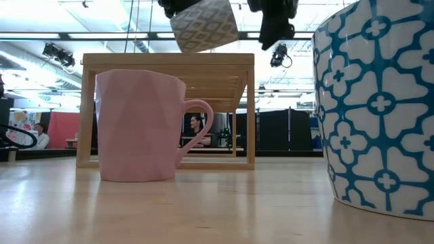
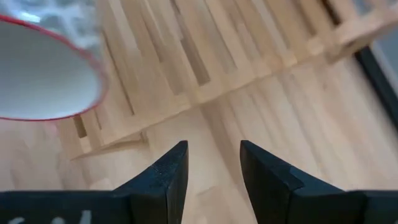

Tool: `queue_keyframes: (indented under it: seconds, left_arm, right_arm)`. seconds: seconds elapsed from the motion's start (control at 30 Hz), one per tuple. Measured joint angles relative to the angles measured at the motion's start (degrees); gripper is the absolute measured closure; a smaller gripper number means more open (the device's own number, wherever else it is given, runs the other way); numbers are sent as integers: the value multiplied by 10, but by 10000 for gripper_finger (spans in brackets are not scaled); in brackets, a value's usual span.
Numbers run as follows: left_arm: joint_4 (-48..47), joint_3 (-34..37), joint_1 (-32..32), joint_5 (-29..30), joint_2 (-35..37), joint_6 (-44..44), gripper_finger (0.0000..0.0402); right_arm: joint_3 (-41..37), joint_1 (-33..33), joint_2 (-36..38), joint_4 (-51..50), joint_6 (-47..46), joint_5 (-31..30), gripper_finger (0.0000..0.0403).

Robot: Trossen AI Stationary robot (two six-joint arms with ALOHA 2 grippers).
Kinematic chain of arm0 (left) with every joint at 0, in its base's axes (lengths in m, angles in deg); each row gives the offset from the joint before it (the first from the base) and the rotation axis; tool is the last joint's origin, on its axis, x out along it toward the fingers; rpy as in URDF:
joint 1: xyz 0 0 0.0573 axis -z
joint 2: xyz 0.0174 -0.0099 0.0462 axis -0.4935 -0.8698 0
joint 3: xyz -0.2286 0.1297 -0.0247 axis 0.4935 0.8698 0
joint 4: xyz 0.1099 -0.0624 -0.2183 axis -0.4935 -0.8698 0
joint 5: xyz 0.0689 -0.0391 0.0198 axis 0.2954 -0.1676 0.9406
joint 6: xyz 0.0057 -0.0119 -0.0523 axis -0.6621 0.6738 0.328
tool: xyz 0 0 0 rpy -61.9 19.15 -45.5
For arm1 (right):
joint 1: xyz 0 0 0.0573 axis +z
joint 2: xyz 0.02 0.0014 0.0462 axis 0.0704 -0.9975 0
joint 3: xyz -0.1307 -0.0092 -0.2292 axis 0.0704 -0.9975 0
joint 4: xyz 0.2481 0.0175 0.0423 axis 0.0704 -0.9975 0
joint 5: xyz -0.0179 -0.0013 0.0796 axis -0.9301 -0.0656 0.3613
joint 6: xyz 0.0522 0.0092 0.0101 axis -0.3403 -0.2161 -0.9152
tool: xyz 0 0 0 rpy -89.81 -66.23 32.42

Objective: Place coffee mugs
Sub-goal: Put the gray mug on the shelf

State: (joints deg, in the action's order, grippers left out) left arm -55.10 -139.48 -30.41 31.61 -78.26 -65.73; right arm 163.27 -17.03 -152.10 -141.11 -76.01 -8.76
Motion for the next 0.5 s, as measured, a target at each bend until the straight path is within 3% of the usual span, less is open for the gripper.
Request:
queue_keyframes:
  seconds: [0.27,0.5]
  left_arm:
    - [0,0,0,31,0,0,347]
    - [1,0,0,134,0,0,348]
  right_arm:
    - [-39,-20,0,8,-43,14,253]
    - [-51,-30,0,46,-66,50,254]
